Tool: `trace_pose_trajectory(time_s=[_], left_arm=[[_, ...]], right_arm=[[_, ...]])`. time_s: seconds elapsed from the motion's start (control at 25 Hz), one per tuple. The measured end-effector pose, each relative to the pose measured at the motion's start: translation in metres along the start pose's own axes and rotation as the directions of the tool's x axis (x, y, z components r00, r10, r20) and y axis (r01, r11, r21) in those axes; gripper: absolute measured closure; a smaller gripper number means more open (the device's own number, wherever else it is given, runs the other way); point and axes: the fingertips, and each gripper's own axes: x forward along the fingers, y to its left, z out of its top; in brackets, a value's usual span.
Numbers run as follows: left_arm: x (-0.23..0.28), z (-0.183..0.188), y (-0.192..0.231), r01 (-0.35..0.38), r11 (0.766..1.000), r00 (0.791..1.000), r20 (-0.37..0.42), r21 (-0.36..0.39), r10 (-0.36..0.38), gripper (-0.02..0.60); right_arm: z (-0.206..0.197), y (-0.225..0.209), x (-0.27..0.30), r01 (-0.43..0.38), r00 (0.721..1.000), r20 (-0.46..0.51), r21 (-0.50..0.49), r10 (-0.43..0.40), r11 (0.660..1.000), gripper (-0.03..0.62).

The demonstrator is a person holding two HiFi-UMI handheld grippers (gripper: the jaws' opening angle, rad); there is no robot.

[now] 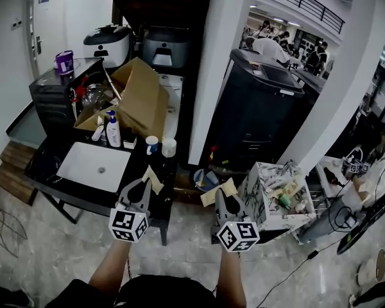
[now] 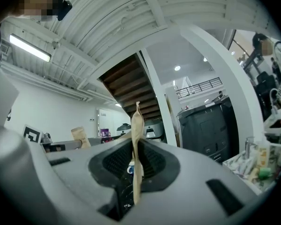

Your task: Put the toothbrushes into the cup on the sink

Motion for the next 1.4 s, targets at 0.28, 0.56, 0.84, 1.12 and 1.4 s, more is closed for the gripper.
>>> trace_pose_trajectory(time_s=[0.28, 0.56, 0.84, 1.12, 1.4], left_arm=[[-0.016, 0.004, 0.045, 0.016, 1.0, 1.0, 0.017, -0.025, -0.016, 0.577], [-0.038, 0.012, 0.099, 0.017, 0.999, 1.0, 0.025, -0.036, -0.017, 0.577], [-0.071, 0.005, 0.144, 0.01, 0.999, 1.0, 0.011, -0.052, -0.009, 0.577], [-0.102, 0.001, 0.179, -0.019, 0.997, 1.0, 0.01, -0.075, 0.019, 0.577], [-0.121, -0.005, 0.197, -0.06, 0.993, 0.998, 0.004, -0.1, 0.061, 0.577]], right_arm=[[-0.002, 0.045, 0.018, 0.016, 1.0, -0.003, -0.027, -0.017, 0.999, 0.549], [-0.007, 0.092, 0.039, 0.037, 0.999, 0.001, -0.036, -0.037, 0.999, 0.549], [-0.028, 0.139, 0.049, 0.045, 0.999, -0.021, -0.028, -0.046, 0.999, 0.549], [-0.034, 0.17, 0.054, 0.053, 0.998, -0.031, -0.046, -0.054, 0.998, 0.549], [-0.035, 0.193, 0.063, 0.019, 0.998, -0.058, -0.064, -0.023, 0.998, 0.549]])
